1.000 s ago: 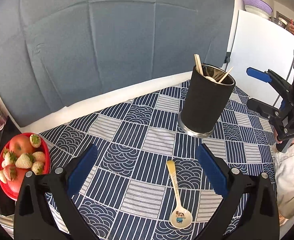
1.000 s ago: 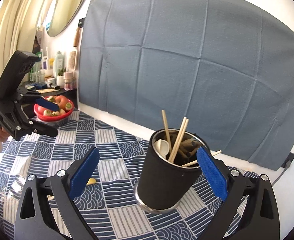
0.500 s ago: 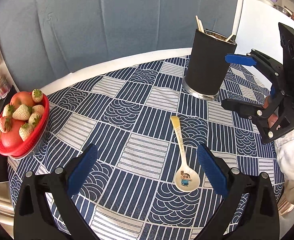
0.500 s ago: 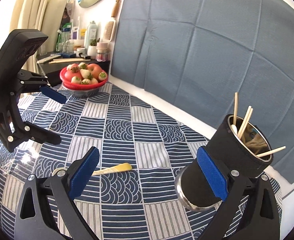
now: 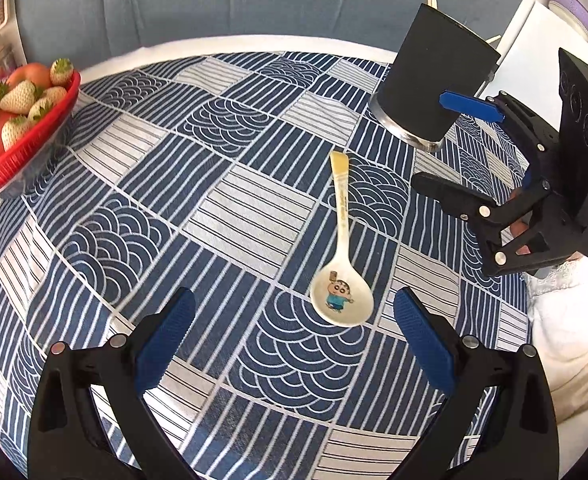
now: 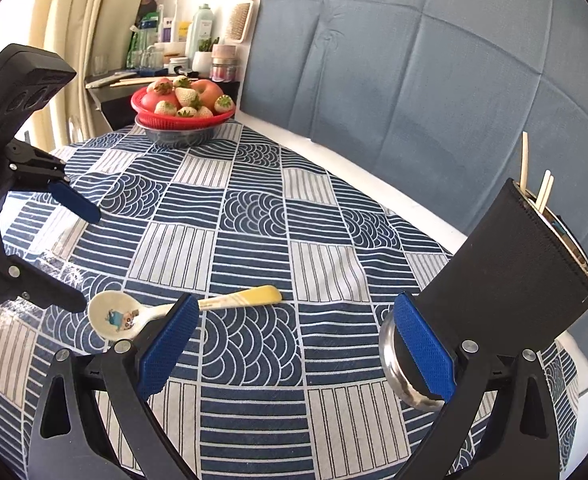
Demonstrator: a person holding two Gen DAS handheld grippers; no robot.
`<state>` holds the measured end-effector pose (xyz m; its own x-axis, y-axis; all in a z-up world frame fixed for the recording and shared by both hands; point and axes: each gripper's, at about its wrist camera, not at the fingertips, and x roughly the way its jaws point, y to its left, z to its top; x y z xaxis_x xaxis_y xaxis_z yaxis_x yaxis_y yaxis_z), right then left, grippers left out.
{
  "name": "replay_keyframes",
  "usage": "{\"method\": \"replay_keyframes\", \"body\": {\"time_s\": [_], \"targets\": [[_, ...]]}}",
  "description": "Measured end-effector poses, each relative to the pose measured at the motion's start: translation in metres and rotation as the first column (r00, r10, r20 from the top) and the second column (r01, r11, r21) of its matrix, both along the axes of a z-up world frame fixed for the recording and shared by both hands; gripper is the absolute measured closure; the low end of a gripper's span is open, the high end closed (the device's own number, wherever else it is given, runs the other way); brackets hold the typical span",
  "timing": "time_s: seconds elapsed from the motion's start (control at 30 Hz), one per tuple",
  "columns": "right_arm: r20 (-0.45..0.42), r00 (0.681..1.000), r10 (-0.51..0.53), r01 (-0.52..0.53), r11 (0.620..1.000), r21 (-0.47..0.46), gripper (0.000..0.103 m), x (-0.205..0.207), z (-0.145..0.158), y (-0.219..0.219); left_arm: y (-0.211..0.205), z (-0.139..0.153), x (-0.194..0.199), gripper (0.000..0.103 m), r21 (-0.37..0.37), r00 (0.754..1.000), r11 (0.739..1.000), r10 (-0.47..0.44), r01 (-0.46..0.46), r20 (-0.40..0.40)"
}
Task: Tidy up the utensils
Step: 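Close the right tool on the handle of the cartoon-print spoon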
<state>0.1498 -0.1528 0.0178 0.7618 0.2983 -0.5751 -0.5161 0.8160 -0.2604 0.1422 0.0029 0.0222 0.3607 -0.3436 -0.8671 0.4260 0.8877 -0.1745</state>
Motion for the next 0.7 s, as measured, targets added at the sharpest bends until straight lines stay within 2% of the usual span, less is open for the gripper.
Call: {"method": "replay_keyframes", "body": {"time_s": [0.07, 0.27, 0.37, 0.4, 0.47, 0.5, 0.53, 0.57, 0.6, 0.7], "targets": [[0.002, 1.000, 0.003, -0.003, 1.000, 0.002, 0.009, -0.001, -0.002, -0.003, -0.002, -0.001, -0.002, 0.007, -0.015, 1.000, 1.000, 0.003, -0.003, -0.027], [0.006, 1.000, -0.006, 0.006, 0.998, 0.055, 0.009, -0.001, -0.002, -0.018, -0.010, -0.008, 0.004, 0.022, -0.003, 0.994, 0.999, 0.033, -0.034, -0.101], [0.004, 1.000, -0.018, 0.017, 0.996, 0.085, 0.009, 0.000, -0.001, -0.026, -0.015, -0.016, 0.007, 0.034, -0.020, 0.987, 1.000, 0.017, -0.020, -0.160], [0.003, 1.000, -0.021, 0.020, 0.996, 0.089, 0.009, 0.000, -0.001, -0.028, -0.018, -0.019, 0.008, 0.042, -0.021, 0.983, 1.000, 0.005, -0.009, -0.183], [0.011, 1.000, -0.026, 0.025, 0.996, 0.086, 0.009, -0.002, 0.000, -0.029, -0.028, -0.019, 0.006, 0.060, 0.024, 0.985, 1.000, -0.015, 0.020, -0.173], [0.017, 1.000, -0.024, 0.023, 0.996, 0.086, 0.009, -0.004, 0.001, -0.029, -0.032, -0.021, 0.007, 0.077, 0.032, 0.982, 0.999, -0.025, 0.031, -0.187], [0.020, 1.000, -0.021, 0.019, 0.996, 0.090, 0.009, -0.005, 0.001, -0.029, -0.034, -0.021, 0.007, 0.084, 0.048, 0.983, 0.998, -0.024, 0.033, -0.181], [0.021, 1.000, -0.016, 0.014, 0.996, 0.093, 0.009, -0.006, 0.001, -0.028, -0.037, -0.020, 0.006, 0.087, 0.065, 0.984, 0.997, -0.034, 0.045, -0.173], [0.020, 1.000, -0.010, 0.009, 0.996, 0.091, 0.009, -0.007, 0.001, -0.027, -0.038, -0.019, 0.005, 0.096, 0.081, 0.987, 0.995, -0.039, 0.053, -0.157], [0.028, 1.000, -0.004, 0.002, 0.998, 0.062, 0.009, -0.010, -0.002, -0.022, -0.039, -0.014, 0.002, 0.096, 0.113, 0.990, 0.991, -0.050, 0.065, -0.135]]}}
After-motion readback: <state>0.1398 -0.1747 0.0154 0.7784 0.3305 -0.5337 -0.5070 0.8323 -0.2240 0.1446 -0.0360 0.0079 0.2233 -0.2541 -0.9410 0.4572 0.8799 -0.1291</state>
